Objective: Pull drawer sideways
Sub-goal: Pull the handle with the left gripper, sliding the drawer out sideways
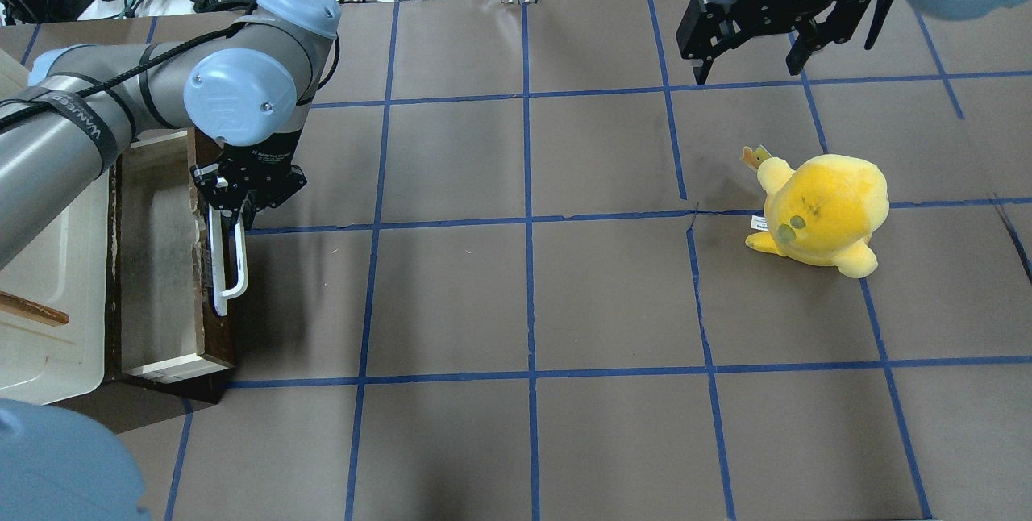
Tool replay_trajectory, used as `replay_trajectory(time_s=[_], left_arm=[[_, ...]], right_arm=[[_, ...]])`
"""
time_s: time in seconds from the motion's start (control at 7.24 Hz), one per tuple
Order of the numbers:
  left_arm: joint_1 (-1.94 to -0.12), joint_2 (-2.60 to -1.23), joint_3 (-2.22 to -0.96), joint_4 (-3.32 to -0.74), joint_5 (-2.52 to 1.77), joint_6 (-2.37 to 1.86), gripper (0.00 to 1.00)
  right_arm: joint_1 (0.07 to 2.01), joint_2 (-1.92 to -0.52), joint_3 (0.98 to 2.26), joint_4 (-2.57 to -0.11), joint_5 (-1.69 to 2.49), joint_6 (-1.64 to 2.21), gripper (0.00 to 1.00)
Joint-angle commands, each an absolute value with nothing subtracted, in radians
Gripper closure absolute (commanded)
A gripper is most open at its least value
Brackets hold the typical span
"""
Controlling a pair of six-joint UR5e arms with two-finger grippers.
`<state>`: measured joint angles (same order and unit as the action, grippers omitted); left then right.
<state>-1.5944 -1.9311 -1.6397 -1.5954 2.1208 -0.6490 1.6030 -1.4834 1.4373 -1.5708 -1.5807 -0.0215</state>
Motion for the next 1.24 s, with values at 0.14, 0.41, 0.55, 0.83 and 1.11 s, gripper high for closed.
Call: replay_trajectory(time_s=[0.14, 0.41, 0.55, 0.83, 1.11], left_arm=[[-1.601, -1.945, -1.622, -1.595, 2.099, -0.666, 0.85], [-1.634, -1.973, -1.599, -1.595, 2.099, -0.695, 0.84], [-1.637, -1.976, -1.595, -1.597, 2.098, -0.698, 0.84], [-1.644, -1.977, -1.585, -1.597, 2.091, -0.698, 0.83], [-1.646, -1.979, -1.579, -1.601, 2.089, -0.698, 0.83]], right_arm=[[1.603, -1.483, 1.437, -1.571, -1.582, -0.021, 0.00], [1.603, -1.483, 1.437, -1.571, -1.582, -0.021, 0.00], [1.603, -1.483, 1.437, -1.571, -1.580, -0.021, 0.00], [1.603, -1.483, 1.437, -1.571, -1.580, -0.021, 0.00], [1.603, -1.483, 1.437, -1.571, -1.580, -0.023, 0.00]])
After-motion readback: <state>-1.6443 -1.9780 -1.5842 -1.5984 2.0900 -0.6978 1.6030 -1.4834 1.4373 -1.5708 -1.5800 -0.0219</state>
